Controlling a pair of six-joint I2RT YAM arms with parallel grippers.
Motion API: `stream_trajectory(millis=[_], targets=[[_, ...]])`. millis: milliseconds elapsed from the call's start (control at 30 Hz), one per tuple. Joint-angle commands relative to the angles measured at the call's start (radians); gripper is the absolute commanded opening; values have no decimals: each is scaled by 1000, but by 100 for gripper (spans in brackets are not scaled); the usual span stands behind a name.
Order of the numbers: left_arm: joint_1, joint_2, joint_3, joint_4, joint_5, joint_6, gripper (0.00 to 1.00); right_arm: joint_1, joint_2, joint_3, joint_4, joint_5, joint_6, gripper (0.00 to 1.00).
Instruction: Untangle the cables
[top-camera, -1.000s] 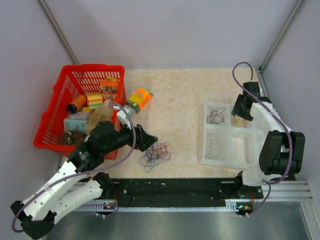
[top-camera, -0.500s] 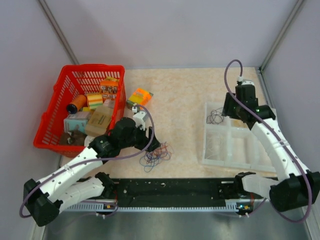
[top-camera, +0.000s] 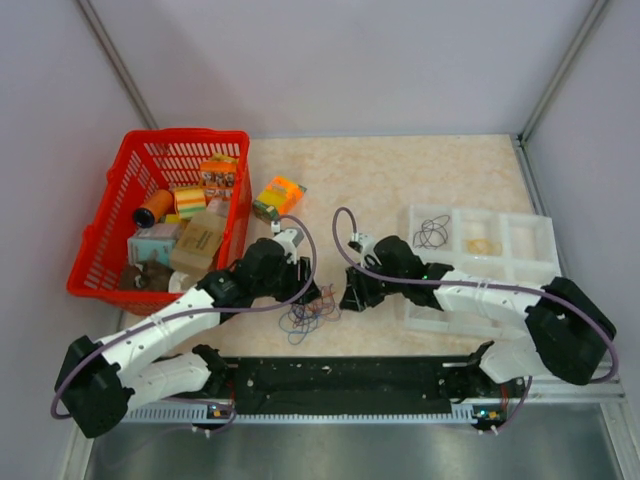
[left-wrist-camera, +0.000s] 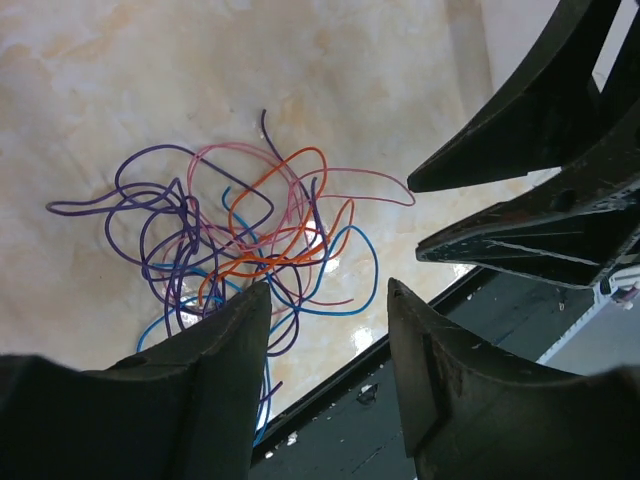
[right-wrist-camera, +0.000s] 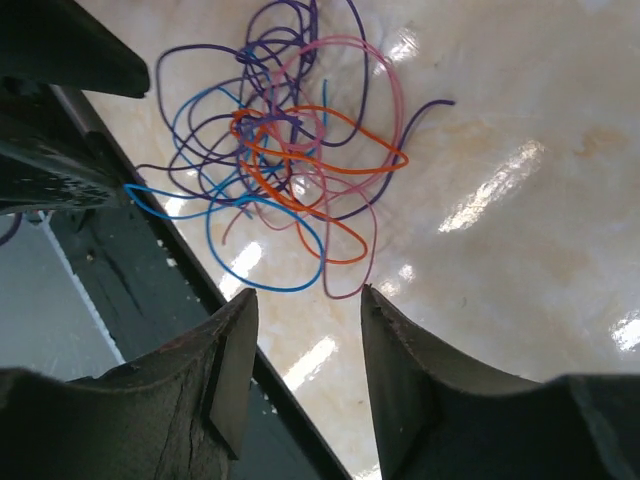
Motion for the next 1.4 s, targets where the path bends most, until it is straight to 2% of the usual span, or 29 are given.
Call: stream_trajectory(millis=[0, 133, 200, 267, 433, 533, 667, 833, 1067, 1367], targets=[[-2, -23, -35, 62, -51, -73, 57, 17, 63, -22, 263, -6, 18, 45], [-3, -5, -78, 123, -14, -110, 65, 28, 120, -31, 314, -1, 15, 45], [-2, 39, -87, 164, 15, -133, 62, 28, 149, -36, 351, -20, 38, 27], [-3, 82, -107, 219, 24, -154, 59, 29, 129, -34, 348, -44, 62, 0], [-2, 197, -130, 258, -74, -189, 50, 31, -183, -56, 222, 25, 98, 0], [-2, 275, -130, 273, -84, -200, 48, 31, -392, 34, 106, 6, 96, 0], [-2, 332, -133, 273, -112, -205, 46, 31, -553, 206, -57, 43, 77, 0], [-2, 296, -159, 264, -129, -208, 46, 31, -577, 450, -243, 178, -34, 0], [-2, 194, -176, 190, -201, -180, 47, 30, -572, 610, -309, 281, -124, 0], [-2, 108, -159, 164, -209, -144, 62, 31, -589, 851, -352, 319, -213, 0]])
